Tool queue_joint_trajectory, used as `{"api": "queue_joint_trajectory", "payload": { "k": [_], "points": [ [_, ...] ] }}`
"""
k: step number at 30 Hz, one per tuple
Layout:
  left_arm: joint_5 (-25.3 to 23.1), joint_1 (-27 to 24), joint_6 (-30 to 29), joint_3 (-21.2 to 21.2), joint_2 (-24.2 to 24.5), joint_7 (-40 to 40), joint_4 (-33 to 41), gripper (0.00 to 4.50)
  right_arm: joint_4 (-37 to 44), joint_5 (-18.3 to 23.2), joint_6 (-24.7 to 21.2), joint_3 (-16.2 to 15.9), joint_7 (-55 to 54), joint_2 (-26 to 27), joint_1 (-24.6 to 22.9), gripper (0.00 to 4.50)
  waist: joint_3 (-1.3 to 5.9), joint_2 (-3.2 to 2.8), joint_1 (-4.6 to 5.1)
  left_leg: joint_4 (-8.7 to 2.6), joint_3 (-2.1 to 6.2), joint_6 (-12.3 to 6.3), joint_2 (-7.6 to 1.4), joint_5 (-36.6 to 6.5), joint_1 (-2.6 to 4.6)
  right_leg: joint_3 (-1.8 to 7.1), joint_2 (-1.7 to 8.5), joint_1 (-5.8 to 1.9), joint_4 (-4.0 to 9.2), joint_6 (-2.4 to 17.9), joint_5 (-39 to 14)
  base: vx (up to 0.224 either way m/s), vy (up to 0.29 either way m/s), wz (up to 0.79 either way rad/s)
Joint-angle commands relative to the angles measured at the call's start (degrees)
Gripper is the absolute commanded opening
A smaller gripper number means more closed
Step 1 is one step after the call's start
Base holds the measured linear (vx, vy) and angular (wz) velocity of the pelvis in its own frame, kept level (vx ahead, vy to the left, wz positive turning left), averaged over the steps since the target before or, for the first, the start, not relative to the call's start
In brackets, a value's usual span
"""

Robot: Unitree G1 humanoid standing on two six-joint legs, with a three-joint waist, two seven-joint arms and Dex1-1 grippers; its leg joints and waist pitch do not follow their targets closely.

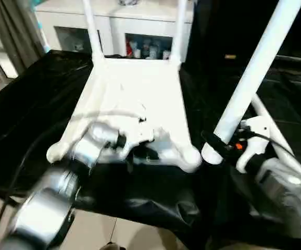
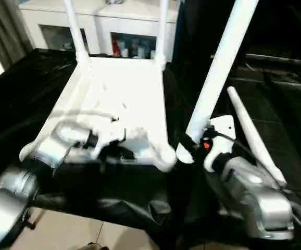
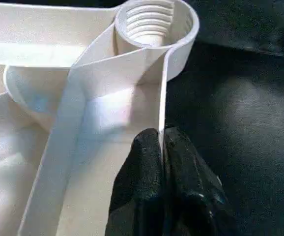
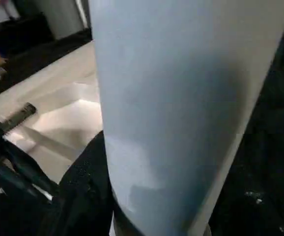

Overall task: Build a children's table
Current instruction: Insert table leg to table base

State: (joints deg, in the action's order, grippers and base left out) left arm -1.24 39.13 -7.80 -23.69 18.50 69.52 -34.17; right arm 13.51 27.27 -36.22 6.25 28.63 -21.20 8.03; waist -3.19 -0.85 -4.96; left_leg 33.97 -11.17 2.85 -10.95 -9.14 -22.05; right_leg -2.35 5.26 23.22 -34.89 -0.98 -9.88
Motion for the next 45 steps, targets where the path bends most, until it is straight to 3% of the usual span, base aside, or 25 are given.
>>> {"api": "queue_joint_trajectory", "payload": {
  "k": [1, 2, 4, 8, 13, 16, 17, 21, 27, 30, 31, 39, 45],
  "points": [
    [-0.1, -1.5, -2.9, 0.2, 0.9, -2.6, 4.5, 0.00, 1.7, 1.5, -0.8, 0.5, 1.3, -0.8, 1.1, 1.93, 3.77, 0.42, -0.01, -4.42, 0.91, 0.42, -1.91, -17.8, 1.30, 1.78, 2.70, -2.26, 4.41, 12.8, -14.5, 0.000, 0.000, 0.00],
    [-1.3, -3.2, -5.2, 0.6, 0.6, -5.1, 7.8, 0.00, 0.7, 1.4, -0.6, -0.3, 2.5, -1.1, 2.1, 1.93, 3.74, 0.53, 0.09, -4.64, 1.23, 0.79, -2.18, -18.0, 1.06, 1.76, 2.91, -2.61, 4.15, 12.3, -15.2, 0.000, 0.000, 0.00],
    [-3.0, -5.4, -10.1, 1.6, -0.1, -8.7, 12.5, 0.00, -1.2, 0.7, -0.1, -2.2, 4.3, -1.3, 4.0, 1.93, 3.59, 0.47, 0.11, -4.48, 1.02, 0.73, -1.95, -18.7, 1.33, 1.80, 2.79, -2.07, 4.68, 11.4, -17.7, 0.000, 0.000, 0.00],
    [-4.4, -7.2, -17.2, 2.8, -1.0, -12.8, 17.8, 0.00, -4.3, -1.0, 1.0, -4.6, 6.2, -1.6, 6.5, 1.93, 3.50, 0.66, 0.62, -4.53, 1.15, 1.13, -1.83, -18.6, 1.10, 1.77, 2.74, -2.04, 5.03, 9.9, -21.2, 0.000, 0.000, 0.00],
    [-6.7, -8.9, -26.4, 1.8, -0.8, -16.1, 25.1, 0.00, -10.1, -2.8, 3.6, -5.4, 7.2, -1.7, 10.4, 1.93, 3.75, 0.30, 1.24, -4.35, 1.17, 0.69, -1.68, -16.5, 0.82, 1.69, 2.48, -2.17, 4.61, 10.8, -16.7, 0.000, 0.000, 0.00],
    [-8.0, -8.9, -29.5, 0.9, -0.5, -17.0, 27.4, 0.00, -12.0, -3.3, 4.3, -5.2, 7.7, -1.7, 12.4, 1.93, 3.72, 0.49, 1.42, -4.24, 1.06, 0.23, -1.54, -16.3, 0.74, 1.64, 2.42, -2.21, 4.73, 11.0, -16.7, 0.000, 0.000, 0.00],
    [-9.1, -8.7, -31.3, 0.2, -0.2, -17.2, 28.9, 0.00, -12.9, -3.4, 4.7, -5.1, 7.9, -2.0, 13.6, 1.93, 3.81, 0.09, 1.44, -4.21, 1.14, 0.22, -1.61, -15.8, 0.85, 1.62, 2.30, -2.24, 4.61, 11.4, -15.6, 0.000, 0.000, 0.00],
    [-9.2, -8.8, -32.1, -0.1, 0.0, -17.4, 30.1, 0.00, -13.4, -3.4, 5.0, -4.9, 8.1, -2.2, 14.1, 1.93, 3.82, 0.04, 1.34, -4.22, 1.09, 0.03, -1.54, -15.8, 0.85, 1.58, 2.14, -2.29, 4.50, 11.7, -14.2, 0.000, 0.000, 0.00],
    [-3.1, -10.7, -15.0, 1.1, -1.1, -14.4, 28.2, 0.00, -12.6, -3.0, 6.4, -4.4, 6.1, 0.8, 11.5, 1.93, 4.16, 0.11, 1.07, -4.11, 1.08, -0.20, -1.50, -15.6, 0.69, 1.55, 2.17, -2.30, 4.40, 11.8, -12.8, 0.000, 0.000, 0.00],
    [-3.1, -10.5, -15.6, 1.5, -1.3, -14.7, 26.7, 0.00, -12.5, -2.9, 6.5, -4.4, 5.6, 1.4, 11.0, 1.93, 4.15, 0.30, 0.92, -4.06, 0.90, -0.47, -1.66, -14.4, 0.79, 1.61, 2.03, -2.15, 4.10, 12.2, -10.2, 0.000, 0.000, 0.00],
    [-2.8, -10.3, -16.3, 1.9, -1.5, -14.6, 26.2, 0.58, -12.5, -2.8, 6.6, -4.3, 5.4, 1.6, 10.8, 1.93, 4.09, 0.59, 0.85, -4.01, 0.77, -0.58, -1.63, -14.4, 0.83, 1.65, 2.08, -2.06, 4.14, 12.2, -10.7, 0.000, 0.000, 0.00],
    [-1.3, -8.0, -12.3, 1.9, -0.3, -11.8, 20.3, 0.70, -10.8, -2.3, 5.9, -3.8, 5.3, 2.1, 10.3, 1.93, 3.98, 0.24, 0.13, -4.22, 0.88, 0.54, -1.60, -15.8, 1.00, 1.74, 2.26, -1.98, 4.39, 10.4, -14.5, 0.000, 0.000, 0.00],
    [-0.8, -7.3, -11.7, 1.8, -0.4, -10.4, 18.2, 0.79, -10.6, -2.4, 5.9, -4.0, 5.4, 1.9, 10.2, 1.93, 4.11, 0.22, -0.02, -4.10, 0.82, 0.31, -1.58, -14.5, 0.98, 1.77, 2.26, -2.01, 4.21, 10.9, -12.6, 0.000, 0.000, 0.00]
  ]
}}
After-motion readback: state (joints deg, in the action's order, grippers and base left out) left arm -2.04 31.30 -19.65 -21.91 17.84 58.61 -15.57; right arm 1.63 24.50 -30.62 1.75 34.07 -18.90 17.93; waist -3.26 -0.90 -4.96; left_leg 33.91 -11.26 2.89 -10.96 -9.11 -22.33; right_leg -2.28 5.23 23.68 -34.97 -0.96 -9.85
